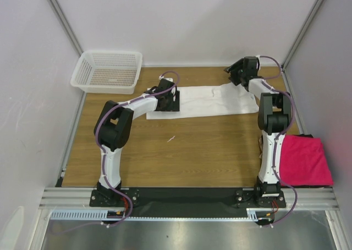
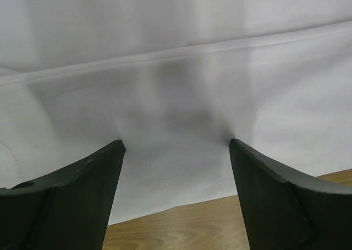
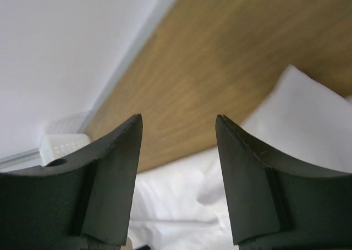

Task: Fold and stack the t-shirts
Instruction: Fold the tshirt

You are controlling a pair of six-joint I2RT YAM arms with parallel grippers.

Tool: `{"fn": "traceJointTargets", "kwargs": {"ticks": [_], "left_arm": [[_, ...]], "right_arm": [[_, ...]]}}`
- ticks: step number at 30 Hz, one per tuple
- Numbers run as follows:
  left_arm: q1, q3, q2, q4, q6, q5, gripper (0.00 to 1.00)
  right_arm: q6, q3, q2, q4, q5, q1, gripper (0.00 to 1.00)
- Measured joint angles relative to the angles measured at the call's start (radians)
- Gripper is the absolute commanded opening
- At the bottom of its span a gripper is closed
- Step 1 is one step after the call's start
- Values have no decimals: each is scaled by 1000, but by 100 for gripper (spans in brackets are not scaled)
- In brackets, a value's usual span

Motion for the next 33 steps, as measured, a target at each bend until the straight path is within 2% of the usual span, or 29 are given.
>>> {"fn": "traceJointTargets", "kwargs": {"ticks": [6, 10, 13, 18, 20, 25, 26, 31, 33], "left_arm": [[-1, 15, 0, -25, 10, 1, 85], [-1, 61, 0, -75, 18, 6, 85], [0, 127, 0, -88, 19, 29, 86], [-3, 255, 0, -49, 27, 136, 87], [-8, 303, 6, -32, 28, 175, 86], [-46, 485, 98, 26, 16, 240, 86], [-56, 510, 121, 51, 9, 252, 86], [-101, 581, 243, 161, -87, 318, 86], [-115, 597, 292, 217, -143, 338, 86]], "right_arm": [[-56, 222, 56, -51, -39, -7, 63], [-143, 248, 4, -113, -30, -18, 64], [-212, 153, -97, -171, -9, -35, 64], [-282, -151, -307, -211, 27, -84, 62], [-295, -237, -343, -222, 40, -103, 60], [-312, -379, -335, -241, 49, -115, 55], [-316, -393, -328, -243, 49, -116, 51], [-326, -422, -317, -228, 48, -118, 42], [-325, -422, -317, -218, 56, -126, 41]]}}
